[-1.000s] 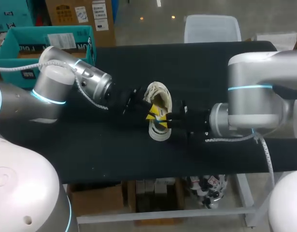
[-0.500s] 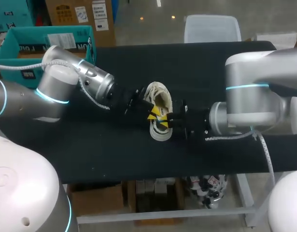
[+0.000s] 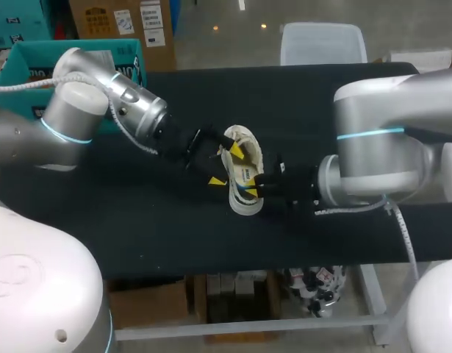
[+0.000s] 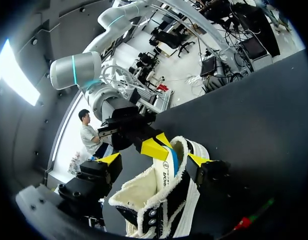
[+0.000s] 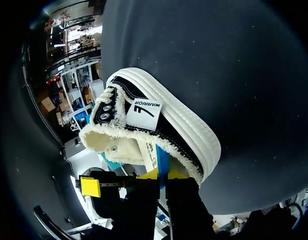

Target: Open the shoe tongue, take the insole out of the shoe, put the insole back into the shoe, and pack the shoe into the shoebox

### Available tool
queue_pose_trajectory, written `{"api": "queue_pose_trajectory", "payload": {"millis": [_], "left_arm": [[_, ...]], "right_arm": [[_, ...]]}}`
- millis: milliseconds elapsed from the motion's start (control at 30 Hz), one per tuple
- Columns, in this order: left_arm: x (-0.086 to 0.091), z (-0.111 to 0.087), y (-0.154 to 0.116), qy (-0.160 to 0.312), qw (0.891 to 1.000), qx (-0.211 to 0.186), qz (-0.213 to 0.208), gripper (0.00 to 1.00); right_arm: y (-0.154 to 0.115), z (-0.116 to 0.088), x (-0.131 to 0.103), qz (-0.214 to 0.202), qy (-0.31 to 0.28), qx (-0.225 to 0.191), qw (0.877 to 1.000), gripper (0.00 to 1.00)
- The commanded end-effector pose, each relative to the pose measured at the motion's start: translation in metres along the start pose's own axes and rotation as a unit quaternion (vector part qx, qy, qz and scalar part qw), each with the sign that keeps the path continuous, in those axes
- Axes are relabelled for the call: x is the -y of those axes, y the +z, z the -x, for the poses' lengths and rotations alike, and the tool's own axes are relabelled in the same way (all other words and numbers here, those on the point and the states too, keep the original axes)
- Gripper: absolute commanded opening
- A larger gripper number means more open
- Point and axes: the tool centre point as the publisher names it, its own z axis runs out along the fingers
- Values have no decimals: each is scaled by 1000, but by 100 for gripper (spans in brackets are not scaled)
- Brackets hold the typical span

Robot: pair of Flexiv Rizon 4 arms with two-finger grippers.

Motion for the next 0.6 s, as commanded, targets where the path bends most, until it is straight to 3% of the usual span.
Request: {"api": "queue_pose_trajectory", "payload": {"millis": [33, 333, 600], "left_arm": [[18, 6, -16, -15, 999, -9, 30, 100], [45, 13, -55, -61, 991, -52, 109, 100], [62, 13, -81, -98, 981, -69, 151, 100]], "right_arm": [[3, 0, -3, -7, -12, 17, 1000, 0], [13, 8, -11, -12, -46, 45, 998, 0], [19, 8, -13, 29, -66, 80, 994, 0]]}}
